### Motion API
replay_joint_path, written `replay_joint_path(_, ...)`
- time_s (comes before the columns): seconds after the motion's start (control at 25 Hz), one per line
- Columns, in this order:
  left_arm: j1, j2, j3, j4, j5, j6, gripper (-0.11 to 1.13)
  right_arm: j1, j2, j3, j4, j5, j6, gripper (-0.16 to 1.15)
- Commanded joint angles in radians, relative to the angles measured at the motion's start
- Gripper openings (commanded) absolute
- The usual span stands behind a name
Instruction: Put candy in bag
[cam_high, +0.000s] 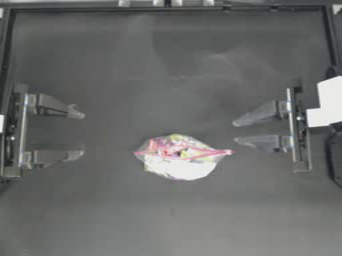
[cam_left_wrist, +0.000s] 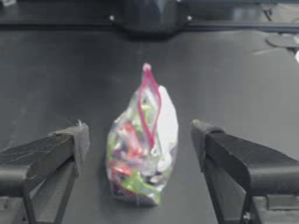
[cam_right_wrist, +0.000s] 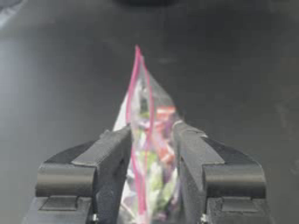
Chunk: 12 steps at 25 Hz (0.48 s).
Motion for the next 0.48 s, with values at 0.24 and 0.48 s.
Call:
replay_joint_path(0.24,0.008,-0.031,-0.003,0.003,0.009,0.003,0.99,-0.002,-0.040,0.000,0.000,-0.014,0.000,0.73)
replay_joint_path(0.48,0.012,-0.058,0.002,0.005,0.021,0.003,0.99,-0.002,-0.057,0.003,-0.002,-0.011,0.000,0.73)
